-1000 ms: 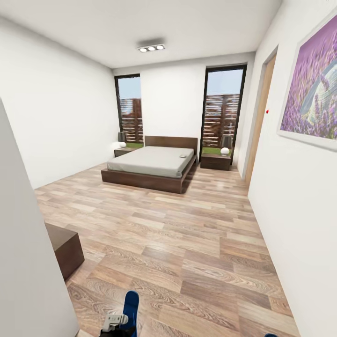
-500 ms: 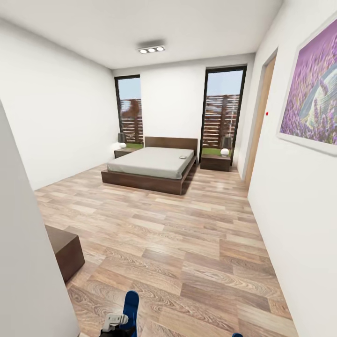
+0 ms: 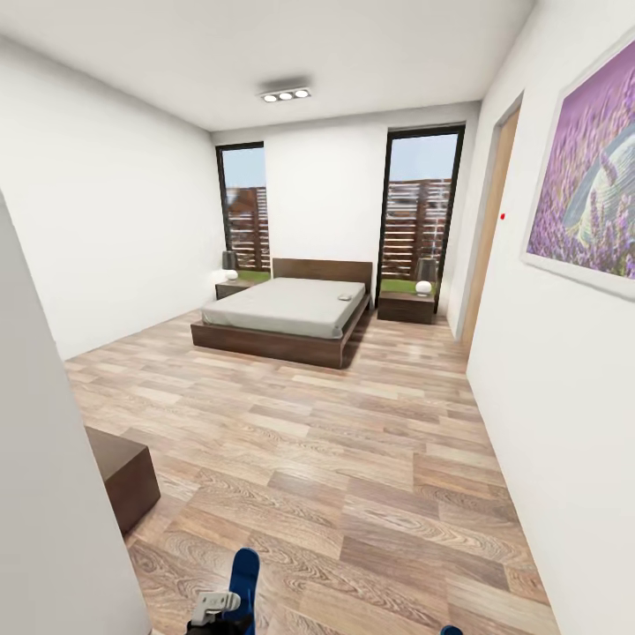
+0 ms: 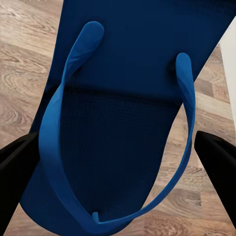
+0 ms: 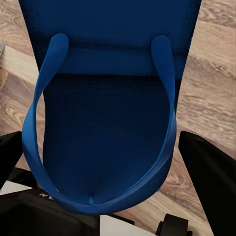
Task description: In the bedroom, move the book from the bed onto either nightstand, and place the two sandals side by side next to the bed.
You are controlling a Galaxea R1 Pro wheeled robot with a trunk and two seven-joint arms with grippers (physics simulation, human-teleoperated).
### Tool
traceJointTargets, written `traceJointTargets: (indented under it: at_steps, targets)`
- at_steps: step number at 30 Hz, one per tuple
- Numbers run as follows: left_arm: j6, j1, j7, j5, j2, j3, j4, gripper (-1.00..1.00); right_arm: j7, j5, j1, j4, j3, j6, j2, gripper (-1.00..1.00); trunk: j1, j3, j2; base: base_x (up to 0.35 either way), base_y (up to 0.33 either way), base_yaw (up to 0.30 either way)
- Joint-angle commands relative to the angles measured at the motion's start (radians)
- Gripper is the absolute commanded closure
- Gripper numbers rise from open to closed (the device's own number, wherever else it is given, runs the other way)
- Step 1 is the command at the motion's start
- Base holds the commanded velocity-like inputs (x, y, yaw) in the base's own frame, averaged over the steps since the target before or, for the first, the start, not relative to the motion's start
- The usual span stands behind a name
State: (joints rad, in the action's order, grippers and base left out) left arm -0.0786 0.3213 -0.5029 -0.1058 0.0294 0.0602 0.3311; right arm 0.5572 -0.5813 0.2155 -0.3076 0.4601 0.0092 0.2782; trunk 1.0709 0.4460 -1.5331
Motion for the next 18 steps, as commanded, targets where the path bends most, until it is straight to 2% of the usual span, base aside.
traceJointTargets:
  at_steps: [1,9,18]
  targets:
    - [0.001,0.001,-0.005,-0.005,0.000,0.004,-0.001,1.00,0.002,-0.009,0.001,0.000,0.005,0.001,-0.001,1.00,0.000,0.001,-0.001,0.000,0.000,0.000]
    - [0.001,0.001,-0.002,-0.006,0.000,0.004,-0.014,1.00,0.003,-0.008,0.001,-0.001,0.003,0.002,-0.005,1.00,0.000,0.001,-0.001,0.000,0.000,-0.034]
    - [0.001,0.001,-0.001,-0.008,0.000,0.006,-0.015,1.00,0.004,-0.008,0.001,-0.001,0.003,0.002,-0.005,1.00,0.000,0.001,-0.001,0.000,0.000,-0.265]
